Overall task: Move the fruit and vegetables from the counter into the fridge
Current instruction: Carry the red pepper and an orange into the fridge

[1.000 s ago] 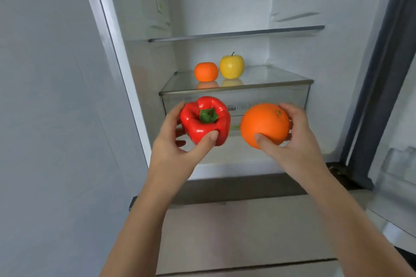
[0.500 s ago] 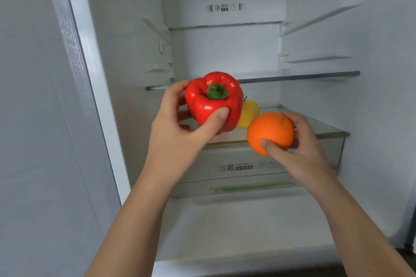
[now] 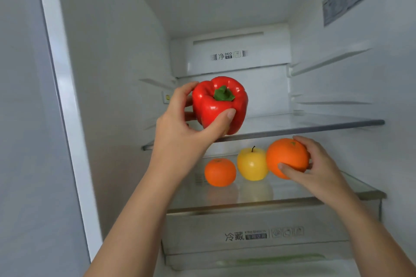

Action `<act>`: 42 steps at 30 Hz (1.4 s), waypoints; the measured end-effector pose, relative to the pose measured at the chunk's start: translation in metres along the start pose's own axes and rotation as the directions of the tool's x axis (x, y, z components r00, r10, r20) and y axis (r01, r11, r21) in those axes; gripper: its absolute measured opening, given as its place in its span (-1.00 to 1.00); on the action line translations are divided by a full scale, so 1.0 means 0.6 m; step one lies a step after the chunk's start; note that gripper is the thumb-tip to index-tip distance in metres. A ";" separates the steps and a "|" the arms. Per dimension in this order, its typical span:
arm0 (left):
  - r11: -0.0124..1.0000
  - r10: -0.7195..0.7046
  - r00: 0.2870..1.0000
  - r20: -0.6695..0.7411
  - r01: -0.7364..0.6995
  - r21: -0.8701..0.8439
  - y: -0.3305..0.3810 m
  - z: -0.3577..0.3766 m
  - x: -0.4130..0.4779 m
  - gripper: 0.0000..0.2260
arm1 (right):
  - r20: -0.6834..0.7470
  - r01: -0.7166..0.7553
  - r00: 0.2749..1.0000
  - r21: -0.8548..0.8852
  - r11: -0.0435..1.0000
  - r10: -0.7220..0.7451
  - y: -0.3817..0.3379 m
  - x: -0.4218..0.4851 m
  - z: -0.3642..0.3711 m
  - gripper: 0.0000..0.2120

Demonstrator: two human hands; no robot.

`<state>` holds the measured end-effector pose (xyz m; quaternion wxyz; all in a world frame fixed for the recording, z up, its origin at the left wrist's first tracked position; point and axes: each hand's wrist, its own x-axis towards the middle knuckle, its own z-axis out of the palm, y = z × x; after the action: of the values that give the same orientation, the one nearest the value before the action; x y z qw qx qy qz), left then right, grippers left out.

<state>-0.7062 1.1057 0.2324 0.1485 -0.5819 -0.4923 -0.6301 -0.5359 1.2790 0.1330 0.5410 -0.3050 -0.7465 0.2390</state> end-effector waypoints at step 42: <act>0.937 -0.345 0.869 0.354 0.293 0.192 -0.143 0.075 0.145 -0.41 | 0.262 -0.169 0.953 0.046 0.985 0.151 0.098 0.070 -0.001 -0.27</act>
<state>-0.7693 1.2152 0.2630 -0.0186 -0.5928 -0.6416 -0.4864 -0.5335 1.3501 0.1205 0.4284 -0.3123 -0.7745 0.3450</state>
